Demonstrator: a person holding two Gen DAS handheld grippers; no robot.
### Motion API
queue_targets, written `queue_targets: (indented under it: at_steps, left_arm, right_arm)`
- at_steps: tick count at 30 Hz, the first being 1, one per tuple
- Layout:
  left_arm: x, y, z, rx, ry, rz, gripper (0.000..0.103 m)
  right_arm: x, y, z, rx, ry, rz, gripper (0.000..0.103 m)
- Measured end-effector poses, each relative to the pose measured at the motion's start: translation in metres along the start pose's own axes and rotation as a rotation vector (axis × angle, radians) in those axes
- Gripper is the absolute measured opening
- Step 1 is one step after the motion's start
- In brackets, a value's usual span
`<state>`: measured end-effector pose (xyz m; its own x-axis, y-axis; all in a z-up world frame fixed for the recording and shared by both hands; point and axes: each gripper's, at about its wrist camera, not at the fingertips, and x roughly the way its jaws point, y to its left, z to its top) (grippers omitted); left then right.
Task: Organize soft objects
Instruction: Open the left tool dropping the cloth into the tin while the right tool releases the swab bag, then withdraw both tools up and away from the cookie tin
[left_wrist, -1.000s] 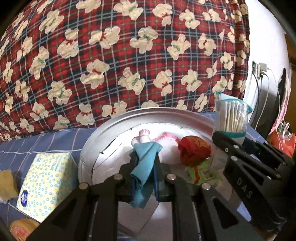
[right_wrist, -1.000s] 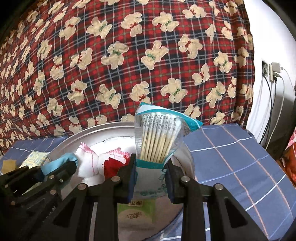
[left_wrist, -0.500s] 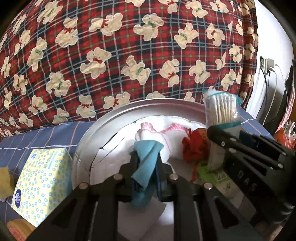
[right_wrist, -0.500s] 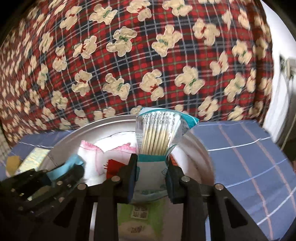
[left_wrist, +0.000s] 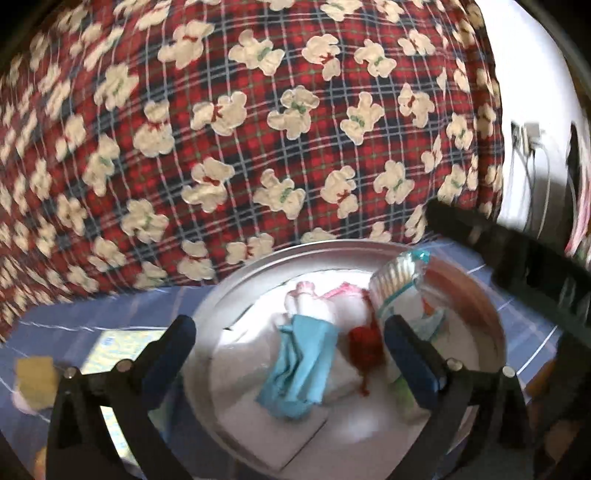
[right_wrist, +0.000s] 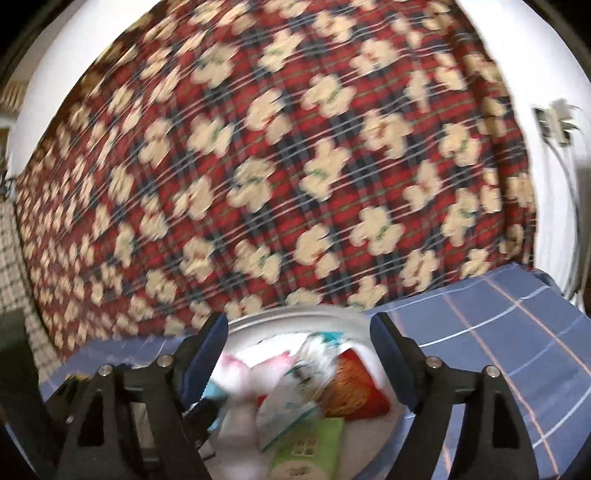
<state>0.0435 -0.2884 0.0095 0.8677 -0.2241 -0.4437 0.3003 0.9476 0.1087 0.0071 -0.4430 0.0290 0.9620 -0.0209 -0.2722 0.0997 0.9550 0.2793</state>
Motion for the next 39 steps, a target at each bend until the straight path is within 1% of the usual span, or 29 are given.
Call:
queue_targets:
  at_steps: [3,5,8,9,11,13,16,22,28,34,39]
  left_arm:
    - [-0.001,0.001,-0.004,0.014,0.016,0.046,0.103]
    - [-0.004,0.004,-0.008,0.02,0.017,0.094,0.103]
    - [-0.01,0.009,-0.012,0.026,-0.001,0.152,0.103]
    - [-0.012,0.011,-0.014,0.024,-0.007,0.156,0.103]
    - [-0.016,0.015,-0.017,0.015,-0.01,0.156,0.103]
    - [-0.018,0.018,-0.02,0.003,-0.012,0.155,0.103]
    - [-0.023,0.018,-0.024,-0.001,-0.025,0.153,0.103]
    - [-0.04,0.019,-0.028,-0.005,-0.086,0.134,0.103]
    - [-0.045,0.019,-0.03,0.013,-0.077,0.124,0.103]
    - [-0.058,0.02,-0.035,0.021,-0.1,0.085,0.103]
    - [-0.072,0.022,-0.041,0.03,-0.111,0.055,0.103]
  right_arm:
    - [0.004,-0.006,-0.001,0.035,0.021,-0.006,0.081]
    - [0.008,-0.004,-0.002,0.027,0.04,-0.017,0.081]
    - [0.003,0.003,-0.003,-0.009,0.026,-0.051,0.081]
    - [0.001,0.003,-0.004,-0.02,0.015,-0.061,0.081]
    - [-0.008,0.003,-0.005,-0.032,-0.022,-0.084,0.081]
    - [-0.018,0.003,-0.008,-0.03,-0.072,-0.085,0.081]
    - [-0.023,0.004,-0.01,-0.031,-0.105,-0.107,0.081]
    - [-0.029,0.014,-0.016,-0.053,-0.104,-0.134,0.081]
    - [-0.038,0.025,-0.025,-0.062,-0.096,-0.157,0.082]
    - [-0.063,0.03,-0.033,-0.048,-0.112,-0.192,0.082]
    - [-0.069,0.041,-0.039,-0.089,-0.099,-0.217,0.082]
